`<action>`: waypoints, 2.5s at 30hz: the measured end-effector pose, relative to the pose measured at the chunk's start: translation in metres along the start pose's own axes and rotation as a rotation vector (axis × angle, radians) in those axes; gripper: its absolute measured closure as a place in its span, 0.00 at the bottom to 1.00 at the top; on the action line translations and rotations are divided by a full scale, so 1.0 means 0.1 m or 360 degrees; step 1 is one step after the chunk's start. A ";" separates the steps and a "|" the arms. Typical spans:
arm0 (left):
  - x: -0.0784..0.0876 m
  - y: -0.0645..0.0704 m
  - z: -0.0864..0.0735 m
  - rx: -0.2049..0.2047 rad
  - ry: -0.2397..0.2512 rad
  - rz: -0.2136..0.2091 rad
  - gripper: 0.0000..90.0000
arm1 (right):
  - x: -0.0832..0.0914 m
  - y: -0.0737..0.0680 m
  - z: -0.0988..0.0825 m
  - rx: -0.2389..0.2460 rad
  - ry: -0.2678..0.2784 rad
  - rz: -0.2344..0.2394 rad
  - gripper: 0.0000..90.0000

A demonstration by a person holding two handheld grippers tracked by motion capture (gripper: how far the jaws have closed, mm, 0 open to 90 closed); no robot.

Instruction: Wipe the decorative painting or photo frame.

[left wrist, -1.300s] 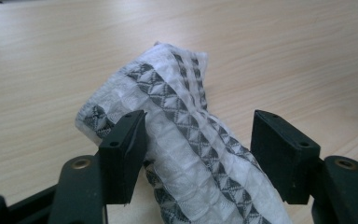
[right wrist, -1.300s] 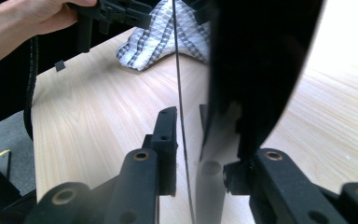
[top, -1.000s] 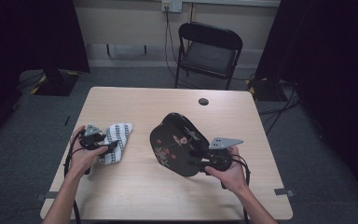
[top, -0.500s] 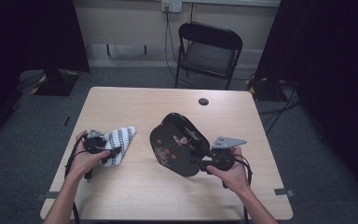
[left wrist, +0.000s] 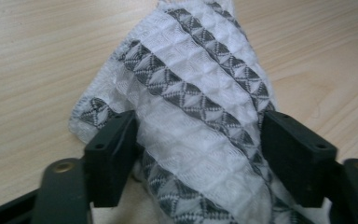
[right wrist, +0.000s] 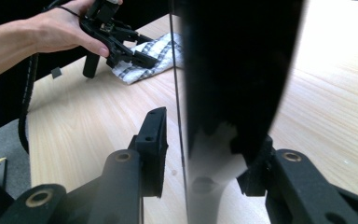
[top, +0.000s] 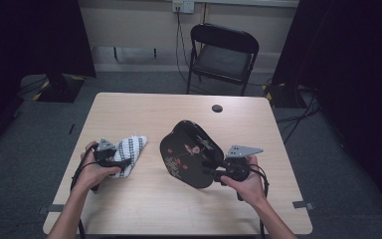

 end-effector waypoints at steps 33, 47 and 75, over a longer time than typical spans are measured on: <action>0.59 0.46 0.51 -0.0045 0.0342 -0.0260 0.84 | 0.00 0.01 0.07 0.0030 0.0026 0.0051 0.73; 0.86 0.60 0.72 -0.0112 0.0446 -0.0376 0.84 | -0.06 -0.07 0.05 0.0089 0.0010 0.0080 0.90; 1.28 0.89 1.02 -0.0094 0.0686 -0.0440 0.84 | -0.16 -0.27 0.10 0.0106 0.0013 0.0143 0.77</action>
Point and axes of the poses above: each handheld gripper's, and its own axes: x roughly backward along the jaws, z roughly out of its top, y roughly to its right, the point moved 2 cm from there along -x, roughly forward along the jaws, and after that the axes turned 14 degrees about z, right-handed, at the moved point
